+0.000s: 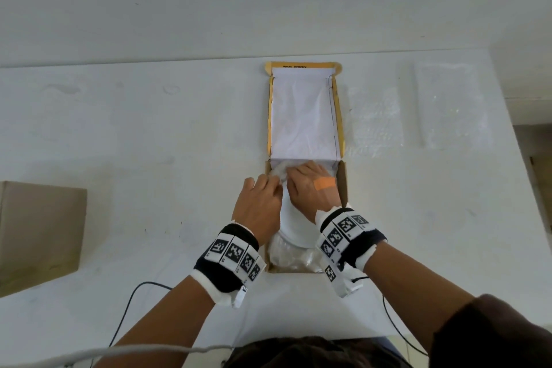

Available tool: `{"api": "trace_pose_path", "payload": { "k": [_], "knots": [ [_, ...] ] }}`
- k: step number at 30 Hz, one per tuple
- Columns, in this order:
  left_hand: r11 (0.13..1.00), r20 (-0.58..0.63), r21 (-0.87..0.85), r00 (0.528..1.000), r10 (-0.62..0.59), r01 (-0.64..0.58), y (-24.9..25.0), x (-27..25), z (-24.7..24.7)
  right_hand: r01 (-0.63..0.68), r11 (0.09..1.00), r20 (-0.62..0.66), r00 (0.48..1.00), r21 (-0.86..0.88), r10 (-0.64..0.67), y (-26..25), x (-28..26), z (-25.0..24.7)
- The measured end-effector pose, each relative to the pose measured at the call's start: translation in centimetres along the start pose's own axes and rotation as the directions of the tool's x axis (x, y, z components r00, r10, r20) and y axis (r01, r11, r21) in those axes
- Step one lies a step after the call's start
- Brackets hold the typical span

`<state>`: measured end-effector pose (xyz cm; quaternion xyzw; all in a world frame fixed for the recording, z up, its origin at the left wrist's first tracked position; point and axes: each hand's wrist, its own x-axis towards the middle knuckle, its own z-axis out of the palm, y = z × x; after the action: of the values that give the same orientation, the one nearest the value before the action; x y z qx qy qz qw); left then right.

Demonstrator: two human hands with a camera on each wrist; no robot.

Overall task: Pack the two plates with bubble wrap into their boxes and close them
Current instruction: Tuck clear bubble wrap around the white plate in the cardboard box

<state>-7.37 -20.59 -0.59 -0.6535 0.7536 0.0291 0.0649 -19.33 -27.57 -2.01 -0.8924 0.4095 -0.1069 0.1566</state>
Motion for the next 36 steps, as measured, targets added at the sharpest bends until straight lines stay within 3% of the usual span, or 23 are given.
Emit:
{"api": "trace_pose_path", "payload": {
  "k": [5,10,12,15,21,26,29,34,36],
  "knots": [
    [1.000,-0.010,0.009,1.000,0.027,-0.027,-0.2,-0.4,0.7,0.093,0.991,0.077,0.993,-0.095,-0.085,0.4,-0.3,0.2],
    [0.999,-0.007,0.038,1.000,0.013,-0.012,0.1,-0.6,-0.1,-0.053,0.998,0.156,0.987,0.035,0.047,0.0,-0.2,-0.5],
    [1.000,0.006,0.024,1.000,0.011,-0.011,0.3,-0.7,-0.1,-0.109,0.992,0.127,0.987,0.068,0.099,0.1,-0.6,-0.8],
    [1.000,0.003,0.025,1.000,-0.012,0.012,0.6,-1.2,0.1,-0.119,0.993,0.055,0.991,-0.023,0.120,0.5,-1.0,-1.4],
    [0.991,-0.026,0.006,0.991,-0.133,0.133,0.7,-2.1,0.1,-0.160,0.971,0.088,0.980,-0.175,0.178,0.7,-0.7,-1.5],
    [0.990,0.006,-0.032,0.991,-0.136,0.136,0.4,-2.1,0.5,-0.111,0.956,0.345,0.916,-0.273,0.205,-0.1,0.4,-2.3],
    [0.989,0.012,-0.058,0.991,-0.133,0.133,0.5,-2.2,0.7,-0.106,0.947,0.365,0.905,-0.305,0.219,-0.3,1.1,-2.5],
    [0.945,-0.045,-0.210,0.963,-0.267,0.252,0.6,-1.1,-0.2,-0.210,0.959,0.364,0.892,-0.192,0.269,-0.4,1.4,-2.6],
    [0.867,-0.011,-0.355,0.926,-0.377,0.349,0.3,-0.4,-0.7,-0.273,0.958,0.291,0.912,-0.092,0.288,-0.6,1.0,-2.4]
  ]
}}
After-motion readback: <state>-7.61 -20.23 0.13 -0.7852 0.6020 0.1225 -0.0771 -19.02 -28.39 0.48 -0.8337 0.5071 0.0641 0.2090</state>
